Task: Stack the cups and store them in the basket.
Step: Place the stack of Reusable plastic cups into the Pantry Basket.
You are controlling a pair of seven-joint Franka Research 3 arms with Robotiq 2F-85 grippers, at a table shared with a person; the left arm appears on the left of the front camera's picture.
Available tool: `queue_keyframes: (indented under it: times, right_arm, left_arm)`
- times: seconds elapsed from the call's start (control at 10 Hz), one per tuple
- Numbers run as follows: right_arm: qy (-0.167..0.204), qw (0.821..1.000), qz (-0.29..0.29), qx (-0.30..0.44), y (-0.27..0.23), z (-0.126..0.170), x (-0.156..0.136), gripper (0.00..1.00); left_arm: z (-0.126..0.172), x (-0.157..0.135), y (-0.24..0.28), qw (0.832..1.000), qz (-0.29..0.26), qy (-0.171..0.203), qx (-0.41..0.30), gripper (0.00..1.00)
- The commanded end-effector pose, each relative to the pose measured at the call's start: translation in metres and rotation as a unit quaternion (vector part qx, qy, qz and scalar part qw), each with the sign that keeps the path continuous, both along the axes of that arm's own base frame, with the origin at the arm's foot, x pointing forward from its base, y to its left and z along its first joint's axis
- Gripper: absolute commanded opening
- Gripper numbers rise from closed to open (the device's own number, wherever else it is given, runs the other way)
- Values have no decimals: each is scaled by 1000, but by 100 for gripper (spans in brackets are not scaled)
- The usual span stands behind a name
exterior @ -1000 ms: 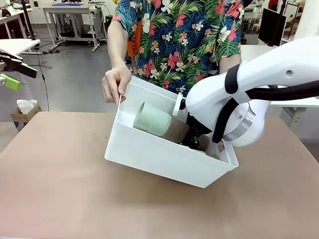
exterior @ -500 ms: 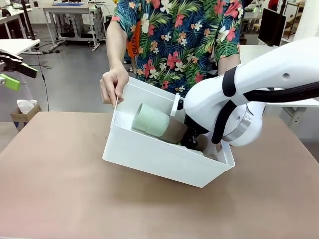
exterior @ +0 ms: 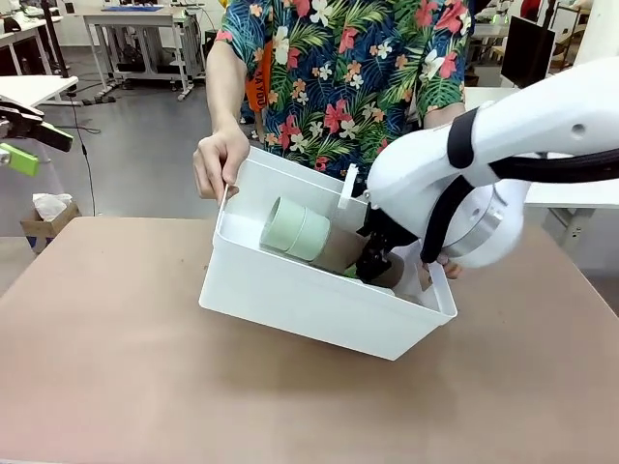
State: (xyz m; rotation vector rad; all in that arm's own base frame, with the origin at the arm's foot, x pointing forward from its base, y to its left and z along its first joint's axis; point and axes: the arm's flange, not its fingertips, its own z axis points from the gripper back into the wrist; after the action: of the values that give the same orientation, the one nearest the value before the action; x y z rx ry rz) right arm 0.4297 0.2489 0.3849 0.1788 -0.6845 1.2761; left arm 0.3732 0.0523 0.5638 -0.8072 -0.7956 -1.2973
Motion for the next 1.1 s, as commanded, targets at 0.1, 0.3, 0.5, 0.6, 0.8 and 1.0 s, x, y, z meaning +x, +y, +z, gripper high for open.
queue_keyframes:
  times: [0.1, 0.3, 0.5, 0.6, 0.8, 1.0]
  right_arm:
    - [4, 999, -11, 43, -47, 48, 1, 100]
    - [-13, 997, -21, 77, -84, 83, -4, 100]
    - [-38, 989, -21, 142, -131, 118, -19, 100]
    - [-45, 983, -28, 177, -160, 129, -27, 100]
    - [-55, 973, -34, 222, -213, 137, -44, 100]
    - [-43, 967, -16, 251, -256, 131, -61, 100]
  left_arm:
    - [3, -1, -2, 1000, 1, 4, -6, 100]
    - [3, -1, -2, 1000, 1, 4, -6, 100]
    - [3, -1, -2, 1000, 1, 4, -6, 100]
    - [3, -1, -2, 1000, 1, 4, -6, 100]
    - [3, -1, -2, 1000, 1, 4, -6, 100]
    - [3, -1, -2, 1000, 1, 4, -6, 100]
